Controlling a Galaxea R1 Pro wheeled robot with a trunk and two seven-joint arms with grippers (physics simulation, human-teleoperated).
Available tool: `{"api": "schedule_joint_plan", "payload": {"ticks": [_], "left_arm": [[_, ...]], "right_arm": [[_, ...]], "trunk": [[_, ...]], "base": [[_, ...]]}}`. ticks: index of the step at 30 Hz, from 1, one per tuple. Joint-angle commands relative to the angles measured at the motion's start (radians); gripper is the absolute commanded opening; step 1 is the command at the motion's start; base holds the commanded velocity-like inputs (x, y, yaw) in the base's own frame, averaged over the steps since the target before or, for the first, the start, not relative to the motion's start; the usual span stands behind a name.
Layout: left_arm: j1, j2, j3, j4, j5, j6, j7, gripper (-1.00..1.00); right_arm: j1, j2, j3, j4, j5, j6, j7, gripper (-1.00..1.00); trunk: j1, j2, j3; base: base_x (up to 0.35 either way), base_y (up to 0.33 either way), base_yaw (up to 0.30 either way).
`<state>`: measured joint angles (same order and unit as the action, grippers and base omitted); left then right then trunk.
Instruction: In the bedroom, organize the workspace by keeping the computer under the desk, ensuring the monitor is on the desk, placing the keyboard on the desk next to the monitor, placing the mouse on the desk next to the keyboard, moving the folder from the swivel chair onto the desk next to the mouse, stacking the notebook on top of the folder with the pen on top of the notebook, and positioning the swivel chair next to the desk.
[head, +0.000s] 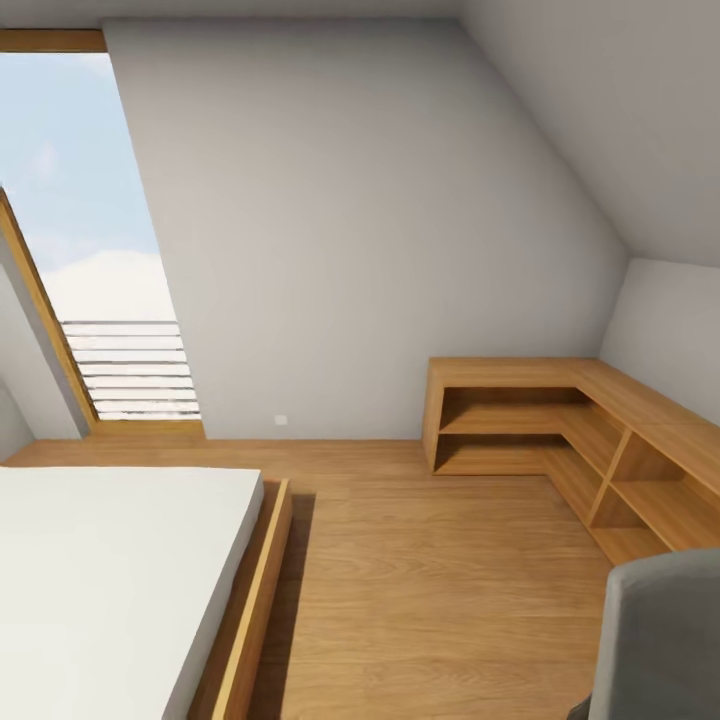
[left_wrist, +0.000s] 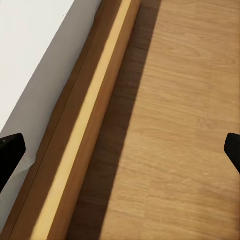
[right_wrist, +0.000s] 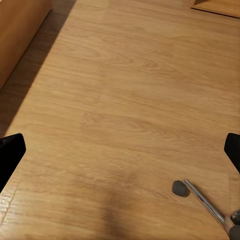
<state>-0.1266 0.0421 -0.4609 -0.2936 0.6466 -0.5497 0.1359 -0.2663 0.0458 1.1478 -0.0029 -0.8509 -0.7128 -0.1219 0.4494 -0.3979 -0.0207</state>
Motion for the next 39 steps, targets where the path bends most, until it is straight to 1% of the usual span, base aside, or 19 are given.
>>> {"api": "schedule_joint_plan", "payload": {"ticks": [1,9,22,30,39], "left_arm": [[-0.001,0.001,-0.009,-0.001,0.002,-0.003,0.008,1.0],[-0.001,0.001,-0.009,-0.001,0.002,-0.003,0.008,1.0],[-0.001,0.001,-0.009,-0.001,0.002,-0.003,0.008,1.0],[-0.001,0.001,-0.009,-0.001,0.002,-0.003,0.008,1.0],[-0.001,0.001,-0.009,-0.001,0.002,-0.003,0.008,1.0]], "right_arm": [[-0.001,0.0,0.009,0.0,0.001,-0.001,-0.01,1.0],[-0.001,0.0,0.009,0.0,0.001,-0.001,-0.01,1.0],[-0.001,0.0,0.009,0.0,0.001,-0.001,-0.01,1.0],[-0.001,0.0,0.009,0.0,0.001,-0.001,-0.01,1.0],[-0.001,0.0,0.007,0.0,0.001,-0.001,-0.01,1.0]], "trunk": [[0.001,-0.002,-0.003],[0.001,-0.002,-0.009],[0.001,-0.002,-0.01],[0.001,-0.002,-0.01],[0.001,-0.002,-0.01]], "base": [[0.0,0.0,0.043],[0.0,0.0,0.105],[0.004,0.0,0.014],[0.187,0.0,0.0],[0.047,0.0,0.0]]}}
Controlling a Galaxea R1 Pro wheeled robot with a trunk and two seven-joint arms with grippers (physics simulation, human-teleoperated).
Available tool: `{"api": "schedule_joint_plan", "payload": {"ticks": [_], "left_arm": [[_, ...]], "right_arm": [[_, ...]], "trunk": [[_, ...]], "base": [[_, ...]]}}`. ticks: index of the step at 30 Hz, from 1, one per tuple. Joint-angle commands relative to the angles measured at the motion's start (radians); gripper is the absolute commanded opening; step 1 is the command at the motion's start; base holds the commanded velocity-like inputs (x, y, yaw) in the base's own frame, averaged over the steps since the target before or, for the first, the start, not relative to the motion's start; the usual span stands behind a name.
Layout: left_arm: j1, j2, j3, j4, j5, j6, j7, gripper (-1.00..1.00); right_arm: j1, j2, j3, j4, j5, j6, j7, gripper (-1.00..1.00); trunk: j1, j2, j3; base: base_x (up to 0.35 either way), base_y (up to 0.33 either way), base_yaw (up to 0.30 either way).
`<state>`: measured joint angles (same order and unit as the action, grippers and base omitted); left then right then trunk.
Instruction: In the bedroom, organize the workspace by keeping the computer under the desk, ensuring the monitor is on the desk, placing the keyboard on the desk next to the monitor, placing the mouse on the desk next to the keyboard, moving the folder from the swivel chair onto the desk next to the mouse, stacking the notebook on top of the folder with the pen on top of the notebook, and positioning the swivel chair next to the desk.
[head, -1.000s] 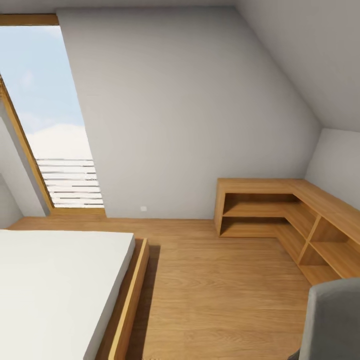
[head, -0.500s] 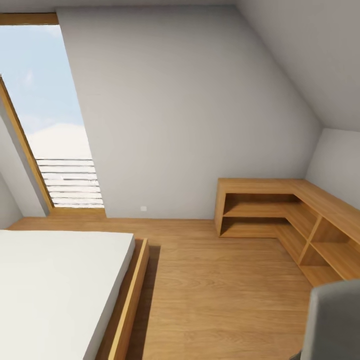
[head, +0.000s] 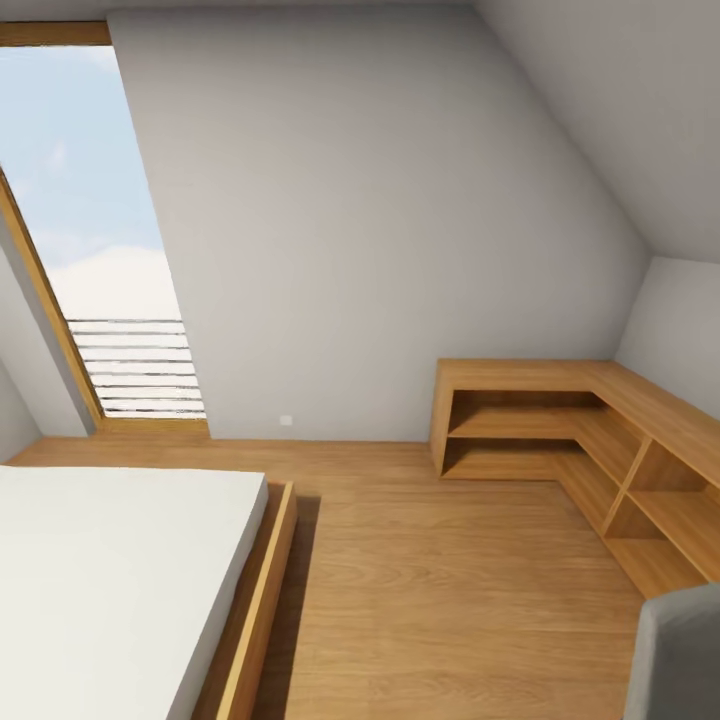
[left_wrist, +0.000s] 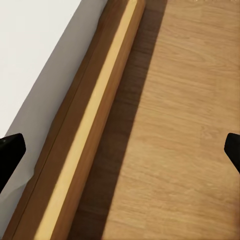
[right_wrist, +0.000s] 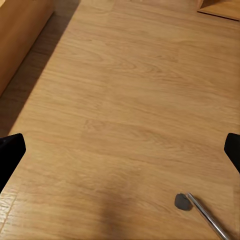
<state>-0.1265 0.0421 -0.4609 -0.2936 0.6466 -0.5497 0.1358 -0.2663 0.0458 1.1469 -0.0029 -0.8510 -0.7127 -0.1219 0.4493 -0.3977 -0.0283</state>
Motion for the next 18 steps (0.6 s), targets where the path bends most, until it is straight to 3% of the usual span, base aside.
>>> {"api": "schedule_joint_plan", "payload": {"ticks": [1,7,18], "left_arm": [[-0.001,0.001,-0.009,-0.001,0.002,-0.003,0.008,1.0],[-0.001,0.001,-0.009,-0.001,0.002,-0.003,0.008,1.0],[-0.001,0.001,-0.009,-0.001,0.002,-0.003,0.008,1.0]], "right_arm": [[-0.001,0.0,0.008,0.0,0.001,-0.001,-0.01,1.0],[-0.001,0.0,0.008,0.001,0.001,0.0,-0.01,1.0],[-0.001,-0.001,0.008,0.001,0.001,-0.001,-0.01,1.0]], "trunk": [[0.001,-0.002,-0.002],[0.001,-0.002,-0.002],[0.001,-0.002,-0.002]], "base": [[0.011,0.0,0.0],[0.108,0.0,0.0],[0.305,0.0,0.0]]}}
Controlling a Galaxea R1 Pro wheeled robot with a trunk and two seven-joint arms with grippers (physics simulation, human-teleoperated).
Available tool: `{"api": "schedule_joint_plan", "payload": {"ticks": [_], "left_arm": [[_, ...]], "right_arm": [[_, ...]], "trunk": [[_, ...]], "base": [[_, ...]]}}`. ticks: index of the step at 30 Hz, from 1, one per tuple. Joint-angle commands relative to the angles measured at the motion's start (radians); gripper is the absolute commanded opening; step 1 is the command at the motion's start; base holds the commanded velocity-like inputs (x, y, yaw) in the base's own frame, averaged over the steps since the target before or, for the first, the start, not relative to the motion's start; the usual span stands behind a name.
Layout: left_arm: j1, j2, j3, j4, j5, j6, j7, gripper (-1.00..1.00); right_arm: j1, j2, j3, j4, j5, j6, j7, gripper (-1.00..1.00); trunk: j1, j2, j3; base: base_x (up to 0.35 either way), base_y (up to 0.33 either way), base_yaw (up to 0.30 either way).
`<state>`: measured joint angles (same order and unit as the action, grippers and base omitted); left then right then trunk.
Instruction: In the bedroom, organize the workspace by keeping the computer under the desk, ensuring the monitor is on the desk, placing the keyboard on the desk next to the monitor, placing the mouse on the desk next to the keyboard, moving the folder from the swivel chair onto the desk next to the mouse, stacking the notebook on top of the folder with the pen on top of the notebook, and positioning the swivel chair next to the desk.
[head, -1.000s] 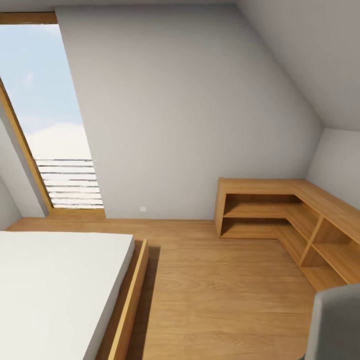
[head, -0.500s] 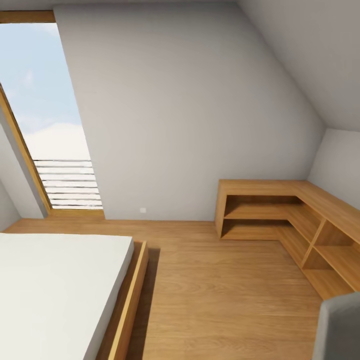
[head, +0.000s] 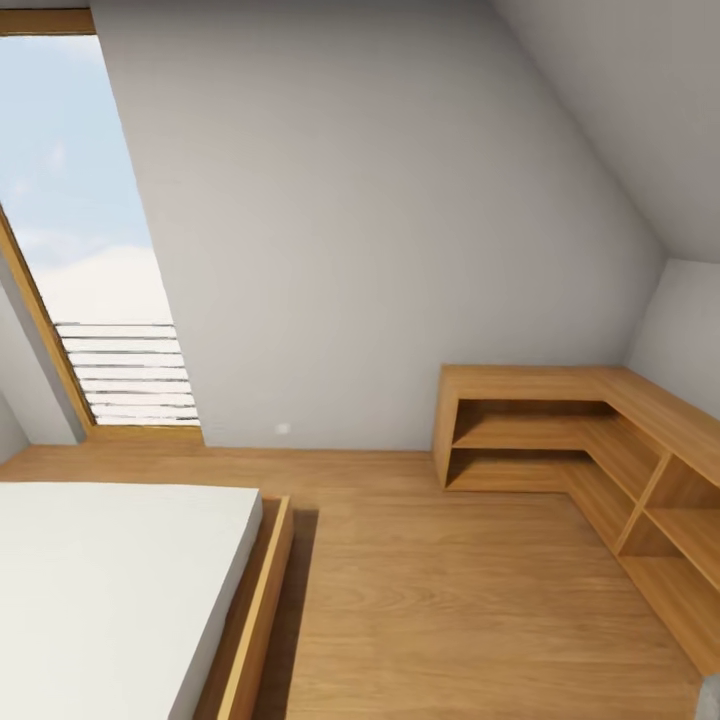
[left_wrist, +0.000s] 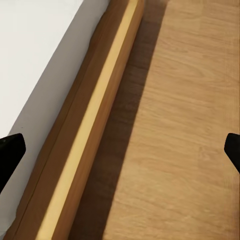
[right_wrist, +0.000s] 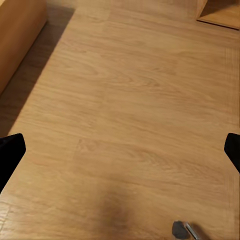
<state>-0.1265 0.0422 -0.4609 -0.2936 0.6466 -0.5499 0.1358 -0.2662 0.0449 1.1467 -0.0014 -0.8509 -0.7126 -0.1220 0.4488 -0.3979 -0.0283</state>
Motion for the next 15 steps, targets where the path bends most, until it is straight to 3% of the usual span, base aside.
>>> {"api": "schedule_joint_plan", "payload": {"ticks": [1,15], "left_arm": [[-0.001,0.001,-0.009,-0.001,0.002,-0.003,0.008,1.0],[-0.001,0.001,-0.009,-0.001,0.002,-0.002,0.008,1.0]], "right_arm": [[-0.001,0.0,0.008,0.0,0.001,-0.001,-0.01,1.0],[-0.001,0.001,0.008,0.0,0.001,-0.001,-0.01,1.0]], "trunk": [[0.001,-0.002,-0.002],[0.001,-0.002,-0.002]], "base": [[0.329,0.0,0.0],[0.307,0.0,0.0]]}}
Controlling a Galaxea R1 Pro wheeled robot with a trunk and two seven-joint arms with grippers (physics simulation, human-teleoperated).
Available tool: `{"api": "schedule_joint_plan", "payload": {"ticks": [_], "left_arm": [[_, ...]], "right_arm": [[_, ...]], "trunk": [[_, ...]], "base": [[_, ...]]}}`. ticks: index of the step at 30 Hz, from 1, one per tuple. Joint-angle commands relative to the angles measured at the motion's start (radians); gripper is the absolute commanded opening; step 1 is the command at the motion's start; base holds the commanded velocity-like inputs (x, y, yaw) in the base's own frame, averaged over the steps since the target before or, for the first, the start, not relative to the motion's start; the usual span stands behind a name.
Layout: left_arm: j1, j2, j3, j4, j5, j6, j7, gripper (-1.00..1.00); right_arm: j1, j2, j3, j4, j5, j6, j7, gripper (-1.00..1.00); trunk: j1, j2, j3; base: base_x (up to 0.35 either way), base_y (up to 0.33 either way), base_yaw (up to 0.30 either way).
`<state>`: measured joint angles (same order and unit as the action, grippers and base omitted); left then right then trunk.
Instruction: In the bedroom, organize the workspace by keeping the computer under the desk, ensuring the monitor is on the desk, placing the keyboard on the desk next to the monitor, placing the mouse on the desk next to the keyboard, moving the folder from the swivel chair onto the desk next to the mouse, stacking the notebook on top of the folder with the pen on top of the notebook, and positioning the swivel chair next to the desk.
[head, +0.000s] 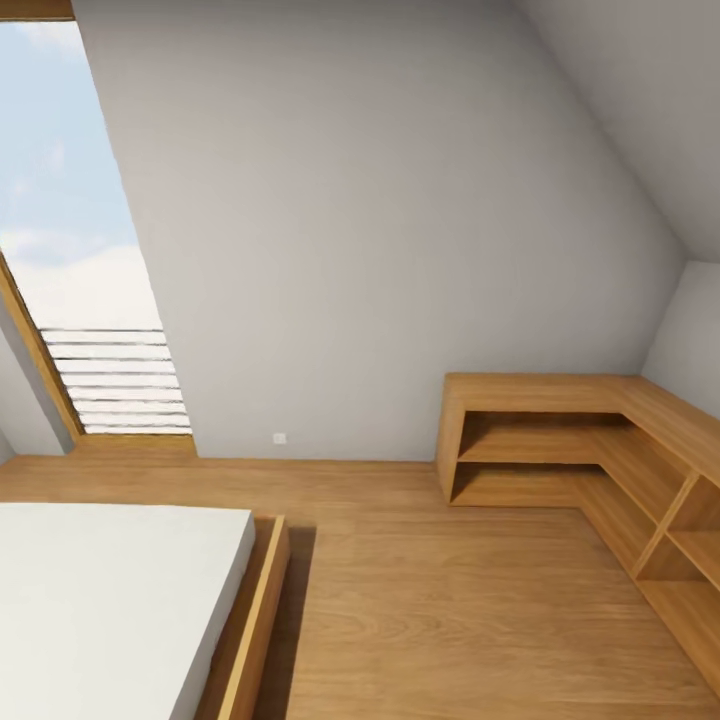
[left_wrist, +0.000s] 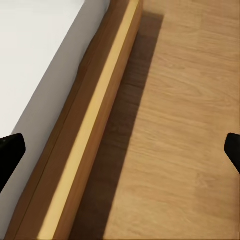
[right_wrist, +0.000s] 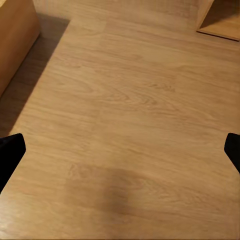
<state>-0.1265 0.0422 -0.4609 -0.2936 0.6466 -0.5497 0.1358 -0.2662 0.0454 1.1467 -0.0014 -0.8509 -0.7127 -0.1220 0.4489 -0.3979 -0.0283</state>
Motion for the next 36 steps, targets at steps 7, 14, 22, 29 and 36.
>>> {"api": "schedule_joint_plan", "payload": {"ticks": [7,14,22,29,36], "left_arm": [[-0.001,0.001,-0.009,-0.001,0.002,-0.003,0.008,1.0],[-0.001,0.001,-0.009,-0.001,0.002,-0.003,0.008,1.0],[-0.001,0.001,-0.009,-0.001,0.002,-0.003,0.008,1.0],[-0.001,0.001,-0.009,-0.001,0.002,-0.003,0.008,1.0],[-0.001,0.001,-0.009,-0.001,0.002,-0.003,0.008,1.0]], "right_arm": [[-0.001,0.0,0.008,-0.001,0.001,-0.001,-0.01,1.0],[-0.001,0.0,0.008,0.0,0.001,-0.001,-0.01,1.0],[-0.001,0.001,0.009,-0.001,0.001,-0.001,-0.01,1.0],[-0.001,0.001,0.01,-0.001,0.001,-0.001,-0.01,1.0],[-0.001,0.001,0.011,-0.002,0.001,-0.001,-0.01,1.0]], "trunk": [[0.001,-0.002,-0.002],[0.001,-0.002,-0.002],[0.001,-0.002,-0.002],[0.001,-0.002,-0.002],[0.001,-0.002,-0.002]], "base": [[0.291,0.0,0.0],[0.289,0.0,0.0],[0.289,0.0,0.0],[0.286,0.0,0.0],[0.28,0.0,0.0]]}}
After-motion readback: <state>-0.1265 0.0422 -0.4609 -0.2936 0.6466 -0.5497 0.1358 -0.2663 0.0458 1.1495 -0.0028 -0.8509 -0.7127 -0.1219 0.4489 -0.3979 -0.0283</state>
